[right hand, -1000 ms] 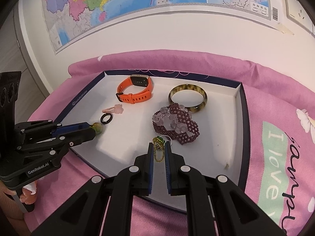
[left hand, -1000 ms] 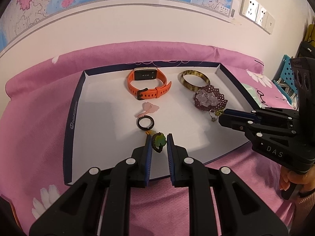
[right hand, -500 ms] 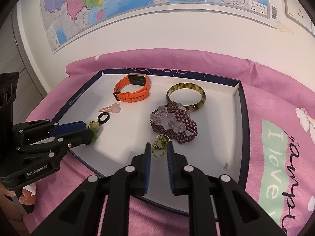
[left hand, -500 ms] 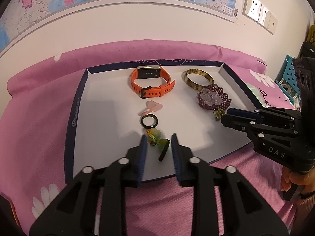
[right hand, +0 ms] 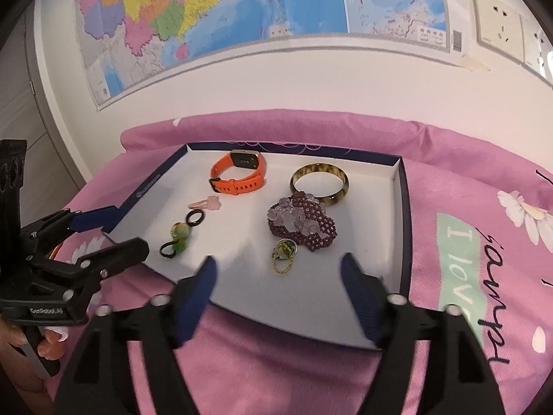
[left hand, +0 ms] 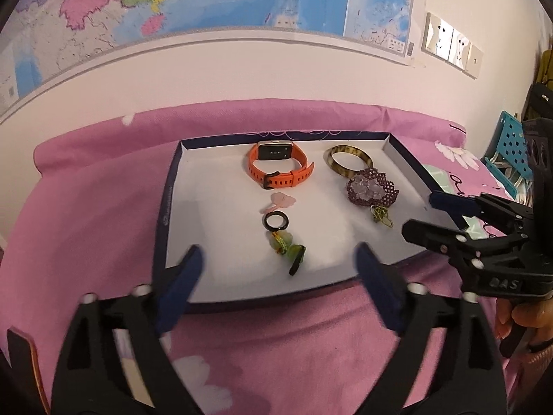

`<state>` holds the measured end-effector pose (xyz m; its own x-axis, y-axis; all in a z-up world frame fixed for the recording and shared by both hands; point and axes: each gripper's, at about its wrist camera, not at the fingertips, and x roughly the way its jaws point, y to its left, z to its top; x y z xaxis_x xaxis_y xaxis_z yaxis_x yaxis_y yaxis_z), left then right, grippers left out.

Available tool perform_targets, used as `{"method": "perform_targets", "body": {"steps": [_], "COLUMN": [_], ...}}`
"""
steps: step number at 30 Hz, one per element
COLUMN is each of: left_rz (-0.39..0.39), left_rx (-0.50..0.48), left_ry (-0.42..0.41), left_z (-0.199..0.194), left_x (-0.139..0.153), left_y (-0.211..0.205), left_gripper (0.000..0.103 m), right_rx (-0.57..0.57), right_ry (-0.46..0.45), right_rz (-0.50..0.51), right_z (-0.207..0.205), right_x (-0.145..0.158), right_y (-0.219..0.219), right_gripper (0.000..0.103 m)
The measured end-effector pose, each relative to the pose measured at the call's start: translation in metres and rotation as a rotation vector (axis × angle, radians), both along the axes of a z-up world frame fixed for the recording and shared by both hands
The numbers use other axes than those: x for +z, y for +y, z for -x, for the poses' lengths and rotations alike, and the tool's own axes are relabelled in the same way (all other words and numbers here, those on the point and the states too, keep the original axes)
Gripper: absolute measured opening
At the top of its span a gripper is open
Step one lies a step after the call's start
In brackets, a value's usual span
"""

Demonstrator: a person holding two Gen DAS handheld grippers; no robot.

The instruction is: Organize jewelry

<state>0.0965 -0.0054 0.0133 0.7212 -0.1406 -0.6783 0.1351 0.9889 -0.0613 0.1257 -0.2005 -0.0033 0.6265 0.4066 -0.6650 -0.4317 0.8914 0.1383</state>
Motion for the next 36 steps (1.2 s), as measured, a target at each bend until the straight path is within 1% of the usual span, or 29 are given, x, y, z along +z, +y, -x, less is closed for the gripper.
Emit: {"method": "perform_targets", "body": {"steps": [2,3,5,11,19,27,36], "left_rz": [-0.014,-0.019,-0.023,-0.047,-0.023,-0.036,-0.051], "left_rx": [0.015,0.019,0.031,0.073,0.123,0.145,0.150], "left_ry": [-0.020,-0.023,-0.023,-0.024,0.016,0.028,0.023], "left_z": [0.007,0.010,0.016,0.040,0.060,0.070,0.077], "left_x": [0.003,0.004,0.005,0.006,0.000,-0.004,-0.006], "left_y": [0.001,0.000,0.002,0.004,0.010,0.013,0.013], "left_gripper": [0.097,0.097,0.097,0.097,0.097,0.097,0.097], "right_rx": [-0.010,-0.015,-0.020,-0.042,-0.025,-0.026,-0.031], "right_ry": [-0.015,-0.025,-0.036,-0.075,-0.073,-0.072,-0.070], "right_rz": [0.006,0.002,-0.006,-0.003,0.030,0.026,0.028], "right_z": [0.006,0.011,0.020,0.048,0.077,0.091,0.095], "right_x": [0.002,0.004,0.007,0.012,0.005,0.003,0.002], "right_y": [-0.002,-0.003,-0.004,-0.005,0.005,0.008,0.009], "right_gripper": [0.088,0.089,0.096,0.096,0.096,0.096,0.096]}}
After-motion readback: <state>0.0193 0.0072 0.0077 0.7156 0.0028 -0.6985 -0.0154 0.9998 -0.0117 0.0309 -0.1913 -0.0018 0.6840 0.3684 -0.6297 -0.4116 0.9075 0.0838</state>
